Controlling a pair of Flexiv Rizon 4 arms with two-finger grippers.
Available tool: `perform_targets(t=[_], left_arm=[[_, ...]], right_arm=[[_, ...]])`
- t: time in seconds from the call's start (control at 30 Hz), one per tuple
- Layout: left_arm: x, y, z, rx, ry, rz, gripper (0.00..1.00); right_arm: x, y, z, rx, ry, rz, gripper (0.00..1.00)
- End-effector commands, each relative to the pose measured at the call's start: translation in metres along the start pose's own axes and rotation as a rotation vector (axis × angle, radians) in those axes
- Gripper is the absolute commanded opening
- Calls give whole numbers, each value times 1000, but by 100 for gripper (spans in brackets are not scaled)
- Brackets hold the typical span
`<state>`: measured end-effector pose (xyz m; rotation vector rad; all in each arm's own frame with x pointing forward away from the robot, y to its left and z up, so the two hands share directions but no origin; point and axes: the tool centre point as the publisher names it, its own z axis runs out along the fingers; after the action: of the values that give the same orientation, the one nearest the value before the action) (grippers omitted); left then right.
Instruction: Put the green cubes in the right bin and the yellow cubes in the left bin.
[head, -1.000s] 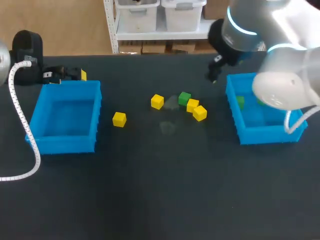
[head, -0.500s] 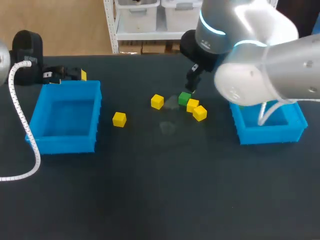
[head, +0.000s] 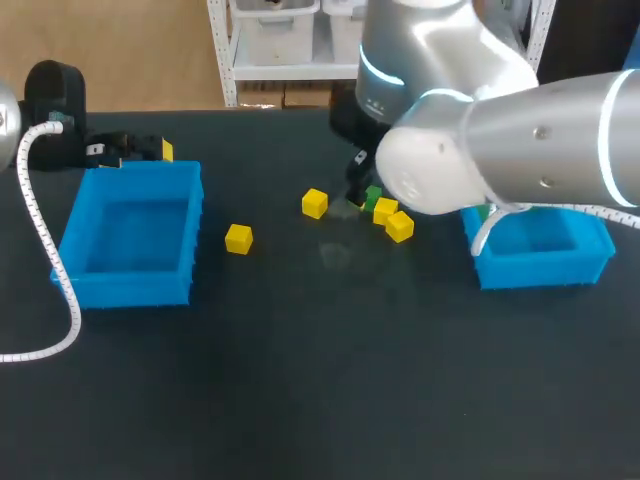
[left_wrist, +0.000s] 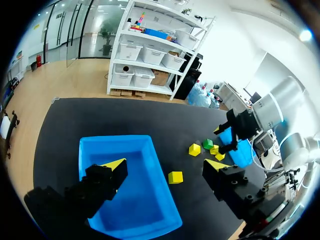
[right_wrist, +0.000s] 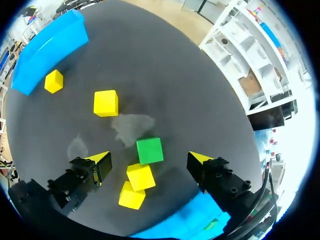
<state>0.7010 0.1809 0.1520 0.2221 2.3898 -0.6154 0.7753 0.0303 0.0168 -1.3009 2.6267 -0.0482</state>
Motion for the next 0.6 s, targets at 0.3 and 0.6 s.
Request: perform_targets(t=[0.3, 0.6], left_arm=[[1, 2, 0, 11, -6, 2, 100], [1, 2, 0, 11, -6, 2, 100]], right_arm=[[-7, -4, 31, 1, 44, 71, 100], [-4, -4, 42, 21, 54, 106, 24]])
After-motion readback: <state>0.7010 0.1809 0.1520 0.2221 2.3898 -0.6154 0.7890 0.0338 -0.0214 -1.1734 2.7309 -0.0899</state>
